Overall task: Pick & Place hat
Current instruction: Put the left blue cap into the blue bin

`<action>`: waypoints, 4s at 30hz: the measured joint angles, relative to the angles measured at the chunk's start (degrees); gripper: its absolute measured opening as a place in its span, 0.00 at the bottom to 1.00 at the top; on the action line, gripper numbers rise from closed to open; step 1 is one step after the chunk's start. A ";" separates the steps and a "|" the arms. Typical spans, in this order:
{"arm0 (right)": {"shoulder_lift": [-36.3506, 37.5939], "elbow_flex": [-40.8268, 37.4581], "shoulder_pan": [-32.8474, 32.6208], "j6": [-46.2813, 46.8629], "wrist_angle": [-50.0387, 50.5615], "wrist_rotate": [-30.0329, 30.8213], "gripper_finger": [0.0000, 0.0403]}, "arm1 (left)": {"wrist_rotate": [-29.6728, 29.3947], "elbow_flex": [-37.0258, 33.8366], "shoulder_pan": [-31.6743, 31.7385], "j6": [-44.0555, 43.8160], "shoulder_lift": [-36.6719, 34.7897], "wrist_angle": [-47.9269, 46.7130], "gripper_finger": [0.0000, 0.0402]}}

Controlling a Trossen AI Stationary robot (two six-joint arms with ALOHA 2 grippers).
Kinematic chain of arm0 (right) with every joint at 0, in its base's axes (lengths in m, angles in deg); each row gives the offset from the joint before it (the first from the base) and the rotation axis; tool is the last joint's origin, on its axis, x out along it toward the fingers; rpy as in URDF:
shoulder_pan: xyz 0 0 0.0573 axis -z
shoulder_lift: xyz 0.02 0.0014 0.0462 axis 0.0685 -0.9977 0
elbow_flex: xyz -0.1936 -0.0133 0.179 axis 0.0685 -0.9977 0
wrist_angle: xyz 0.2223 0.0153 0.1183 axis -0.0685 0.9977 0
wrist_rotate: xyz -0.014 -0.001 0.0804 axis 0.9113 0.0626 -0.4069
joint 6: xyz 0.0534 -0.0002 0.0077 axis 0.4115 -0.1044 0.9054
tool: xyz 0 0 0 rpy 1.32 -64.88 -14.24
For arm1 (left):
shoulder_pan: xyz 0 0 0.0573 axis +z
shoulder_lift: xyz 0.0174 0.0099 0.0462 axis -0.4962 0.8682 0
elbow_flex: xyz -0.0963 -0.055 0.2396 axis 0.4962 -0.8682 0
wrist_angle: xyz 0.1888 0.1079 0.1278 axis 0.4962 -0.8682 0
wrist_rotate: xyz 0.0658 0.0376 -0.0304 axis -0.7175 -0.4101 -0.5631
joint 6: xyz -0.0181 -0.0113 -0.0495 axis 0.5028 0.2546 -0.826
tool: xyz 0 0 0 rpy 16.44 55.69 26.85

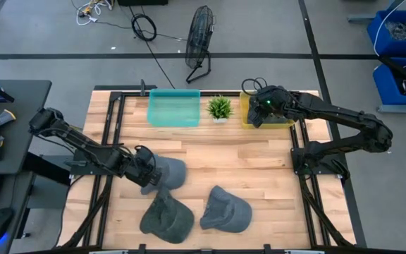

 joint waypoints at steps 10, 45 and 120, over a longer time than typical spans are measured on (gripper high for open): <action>-0.02 0.00 0.00 0.00 -0.01 -0.02 0.31 | -8.36 3.47 1.19 5.19 0.00 -0.39 0.00; -0.02 0.00 0.02 0.00 -0.08 -0.04 0.31 | -10.79 19.25 49.39 59.15 9.61 14.31 0.00; -0.02 -0.02 0.02 0.00 -0.03 -0.02 0.31 | -15.39 19.00 47.36 51.31 21.05 18.82 0.01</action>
